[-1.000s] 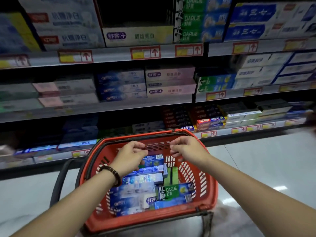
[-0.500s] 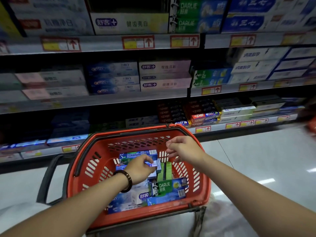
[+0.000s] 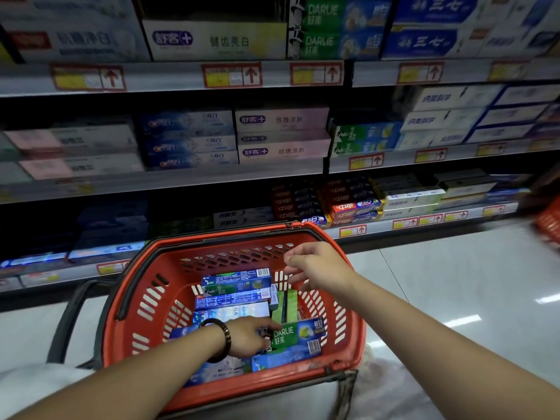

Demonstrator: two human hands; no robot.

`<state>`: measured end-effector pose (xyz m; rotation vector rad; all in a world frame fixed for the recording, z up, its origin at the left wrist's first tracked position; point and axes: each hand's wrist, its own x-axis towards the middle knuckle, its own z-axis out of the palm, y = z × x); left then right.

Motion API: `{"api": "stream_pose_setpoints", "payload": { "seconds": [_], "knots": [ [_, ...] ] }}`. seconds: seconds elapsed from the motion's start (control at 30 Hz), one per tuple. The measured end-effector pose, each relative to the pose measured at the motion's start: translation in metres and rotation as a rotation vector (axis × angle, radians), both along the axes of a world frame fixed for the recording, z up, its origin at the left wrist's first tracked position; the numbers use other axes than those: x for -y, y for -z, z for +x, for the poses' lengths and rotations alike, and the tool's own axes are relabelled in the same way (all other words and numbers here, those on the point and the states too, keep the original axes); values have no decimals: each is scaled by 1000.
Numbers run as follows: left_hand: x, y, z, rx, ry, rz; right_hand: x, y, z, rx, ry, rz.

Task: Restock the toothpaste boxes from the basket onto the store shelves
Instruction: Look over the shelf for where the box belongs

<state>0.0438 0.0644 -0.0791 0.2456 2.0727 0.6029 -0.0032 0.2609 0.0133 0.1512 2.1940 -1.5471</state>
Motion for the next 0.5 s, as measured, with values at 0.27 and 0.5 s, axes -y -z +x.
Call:
{"api": "stream_pose_setpoints", "payload": {
  "seconds": [0.27,0.5],
  "knots": [
    [5,19,3,-20,-39,3,0,-1,1,8,-2,8],
    [2,15,2,-51,-187,93,-3,-2,1,18,3,19]
  ]
}}
